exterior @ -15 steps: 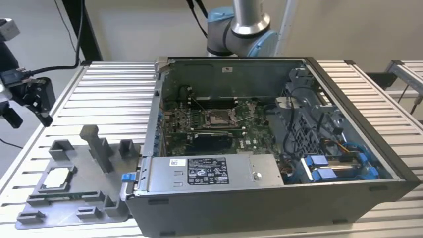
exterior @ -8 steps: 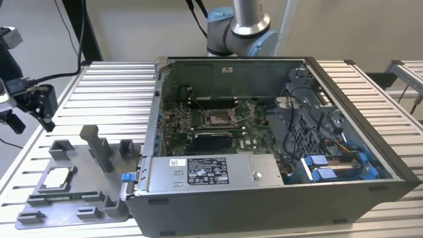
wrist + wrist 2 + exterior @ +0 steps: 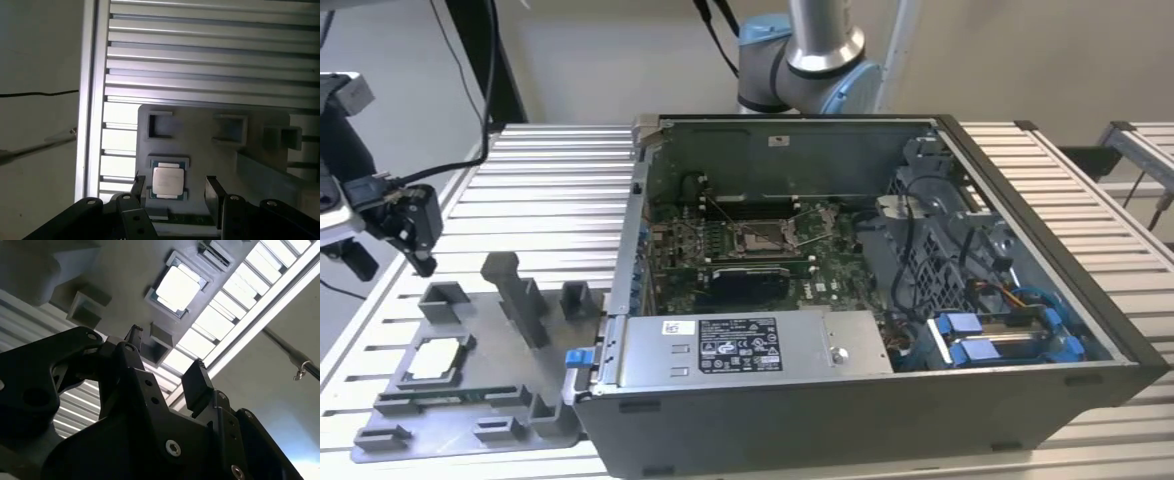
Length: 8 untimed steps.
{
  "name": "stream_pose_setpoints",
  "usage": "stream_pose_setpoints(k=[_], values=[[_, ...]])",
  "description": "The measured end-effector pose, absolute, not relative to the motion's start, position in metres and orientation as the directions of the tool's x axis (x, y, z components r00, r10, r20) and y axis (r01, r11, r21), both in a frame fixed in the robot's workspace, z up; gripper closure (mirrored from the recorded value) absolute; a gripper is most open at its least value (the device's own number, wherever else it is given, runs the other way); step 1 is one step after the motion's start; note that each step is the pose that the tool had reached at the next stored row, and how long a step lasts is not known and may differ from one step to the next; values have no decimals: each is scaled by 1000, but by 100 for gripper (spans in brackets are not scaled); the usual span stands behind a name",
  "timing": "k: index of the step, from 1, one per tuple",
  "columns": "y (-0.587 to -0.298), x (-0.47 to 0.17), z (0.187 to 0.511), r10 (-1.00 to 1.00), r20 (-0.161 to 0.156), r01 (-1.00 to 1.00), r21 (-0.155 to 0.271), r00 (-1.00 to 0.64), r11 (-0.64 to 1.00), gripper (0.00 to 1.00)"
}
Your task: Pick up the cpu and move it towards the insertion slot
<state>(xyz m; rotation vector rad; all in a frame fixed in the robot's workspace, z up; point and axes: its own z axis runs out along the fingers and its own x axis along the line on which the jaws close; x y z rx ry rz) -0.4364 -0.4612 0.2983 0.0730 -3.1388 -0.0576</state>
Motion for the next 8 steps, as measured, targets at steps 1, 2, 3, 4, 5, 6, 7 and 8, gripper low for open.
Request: stream_pose_setpoints(k=[1,2,3,4,5,6,7,8], values=[[-461,-436,297,-47,1,-47,36,-999,998,0],[-462,-437,295,-47,1,-47,36,-999,998,0],[-462,-437,293,-47,1,-47,36,-999,998,0],[-463,-437,291,-47,1,-47,35,-999,998,0],[-463,-437,290,-47,1,-47,35,-999,998,0],[-463,-437,288,-47,1,-47,34,-999,998,0],[-463,-438,287,-47,1,-47,32,-999,998,0],[-463,-438,286,-47,1,-47,31,-999,998,0]])
